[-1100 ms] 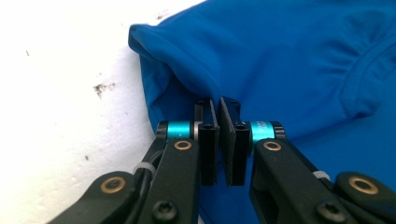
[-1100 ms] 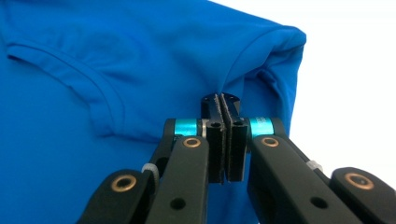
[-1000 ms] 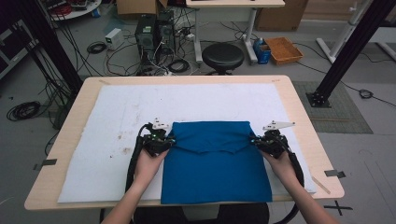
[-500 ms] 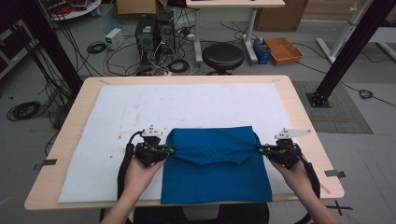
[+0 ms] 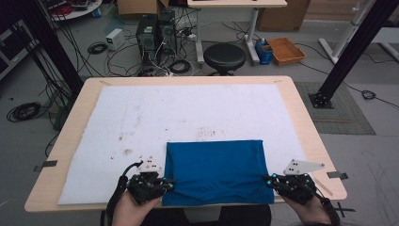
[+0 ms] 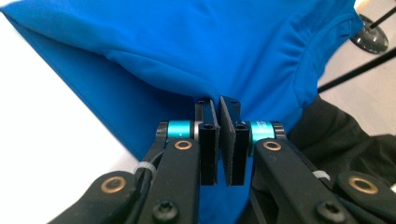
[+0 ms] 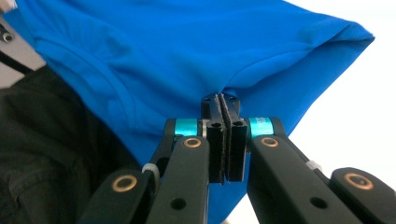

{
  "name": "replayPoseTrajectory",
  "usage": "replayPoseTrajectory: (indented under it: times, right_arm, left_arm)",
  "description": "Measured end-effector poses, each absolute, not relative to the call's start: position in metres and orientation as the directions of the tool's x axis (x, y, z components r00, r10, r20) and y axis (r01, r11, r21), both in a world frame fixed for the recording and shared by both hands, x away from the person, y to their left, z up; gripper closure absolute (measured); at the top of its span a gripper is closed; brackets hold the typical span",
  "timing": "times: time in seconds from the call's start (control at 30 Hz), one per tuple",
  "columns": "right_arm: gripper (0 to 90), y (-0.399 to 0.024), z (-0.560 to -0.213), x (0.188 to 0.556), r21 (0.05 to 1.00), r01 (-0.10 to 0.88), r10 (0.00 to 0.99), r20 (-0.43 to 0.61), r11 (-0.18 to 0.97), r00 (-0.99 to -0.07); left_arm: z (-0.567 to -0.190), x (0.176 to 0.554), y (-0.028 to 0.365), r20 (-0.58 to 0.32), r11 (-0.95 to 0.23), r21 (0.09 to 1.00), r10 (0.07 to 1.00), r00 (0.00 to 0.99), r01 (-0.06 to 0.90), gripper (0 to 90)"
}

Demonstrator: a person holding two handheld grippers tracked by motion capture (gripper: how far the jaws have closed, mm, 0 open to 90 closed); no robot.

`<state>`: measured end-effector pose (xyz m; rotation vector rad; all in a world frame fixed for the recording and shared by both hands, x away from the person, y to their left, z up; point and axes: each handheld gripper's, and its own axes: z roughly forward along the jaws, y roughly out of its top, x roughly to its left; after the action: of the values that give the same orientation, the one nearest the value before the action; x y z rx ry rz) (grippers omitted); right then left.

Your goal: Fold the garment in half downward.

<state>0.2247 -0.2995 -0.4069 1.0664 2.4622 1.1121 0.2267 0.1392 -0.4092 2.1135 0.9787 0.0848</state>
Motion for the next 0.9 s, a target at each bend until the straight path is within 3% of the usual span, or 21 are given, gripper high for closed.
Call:
replayPoseTrajectory:
  times: [0.43, 0.53, 0.73, 0.9]
  right_arm:
    - [89.7, -0.291, -0.418, 0.204, 0.703, 0.480, 0.693, -0.025, 0.524, -0.720]
    - [85.7, -0.290, -0.422, 0.203, 0.701, 0.474, 0.692, -0.038, 0.533, -0.721]
    - [66.4, -0.296, -0.414, 0.208, 0.748, 0.434, 0.712, -0.073, 0.503, -0.699]
    - [58.5, -0.310, -0.401, 0.243, 0.803, 0.428, 0.783, -0.075, 0.415, -0.617]
  left_arm:
    - [-0.422, 0.222, 0.141, -0.225, -0.427, 0.655, 0.677, 0.701, 0.623, 82.8]
    - [-0.424, 0.222, 0.140, -0.206, -0.436, 0.655, 0.683, 0.701, 0.618, 75.1]
    - [-0.414, 0.228, 0.143, -0.148, -0.382, 0.728, 0.724, 0.674, 0.570, 51.0]
    - [-0.402, 0.258, 0.147, -0.088, -0.326, 0.790, 0.778, 0.622, 0.519, 46.7]
